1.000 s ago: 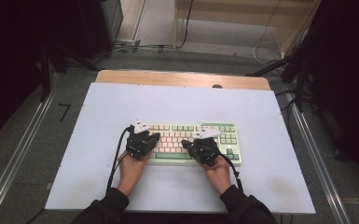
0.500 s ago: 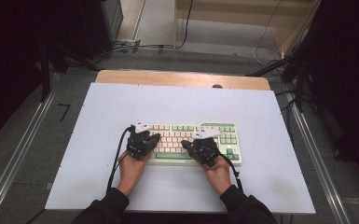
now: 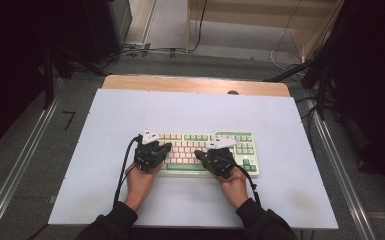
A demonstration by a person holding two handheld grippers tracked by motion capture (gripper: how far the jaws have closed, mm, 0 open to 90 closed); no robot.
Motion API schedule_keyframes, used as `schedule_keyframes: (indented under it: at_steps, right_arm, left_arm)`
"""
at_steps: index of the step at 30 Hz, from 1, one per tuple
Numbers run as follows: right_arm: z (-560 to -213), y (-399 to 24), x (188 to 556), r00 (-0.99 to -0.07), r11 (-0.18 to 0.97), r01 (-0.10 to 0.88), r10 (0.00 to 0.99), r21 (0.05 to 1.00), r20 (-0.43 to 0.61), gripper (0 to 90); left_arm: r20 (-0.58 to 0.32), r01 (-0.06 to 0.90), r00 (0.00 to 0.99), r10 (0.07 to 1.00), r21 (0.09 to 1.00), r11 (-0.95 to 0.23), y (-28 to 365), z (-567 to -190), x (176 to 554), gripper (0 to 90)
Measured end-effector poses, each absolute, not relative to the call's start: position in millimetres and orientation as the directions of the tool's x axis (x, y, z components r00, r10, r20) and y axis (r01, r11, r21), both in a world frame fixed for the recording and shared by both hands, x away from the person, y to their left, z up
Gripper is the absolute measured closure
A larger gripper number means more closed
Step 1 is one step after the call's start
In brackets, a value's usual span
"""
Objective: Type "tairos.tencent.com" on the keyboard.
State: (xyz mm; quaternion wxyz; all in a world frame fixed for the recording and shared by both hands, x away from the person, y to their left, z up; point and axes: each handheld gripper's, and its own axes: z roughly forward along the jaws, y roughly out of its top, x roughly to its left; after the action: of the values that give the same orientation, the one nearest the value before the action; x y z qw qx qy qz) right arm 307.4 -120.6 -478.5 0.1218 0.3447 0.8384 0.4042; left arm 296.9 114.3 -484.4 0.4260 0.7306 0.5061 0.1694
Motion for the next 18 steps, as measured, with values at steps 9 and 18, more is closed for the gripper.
schedule_keyframes:
  at_steps: [9,18]
  right_arm:
    - [-478.8,-119.7,307.1,-0.736,0.438,0.477,0.673,0.762,0.074,87.3]
    - [-480.2,-117.5,306.5,-0.743,0.446,0.477,0.665,0.758,0.076,87.3]
  left_arm:
    - [-0.183,0.596,0.431,0.883,0.793,-0.126,115.0,-484.7,296.5,90.0]
    - [-0.179,0.593,0.431,0.884,0.795,-0.128,114.6,-485.0,296.2,90.0]
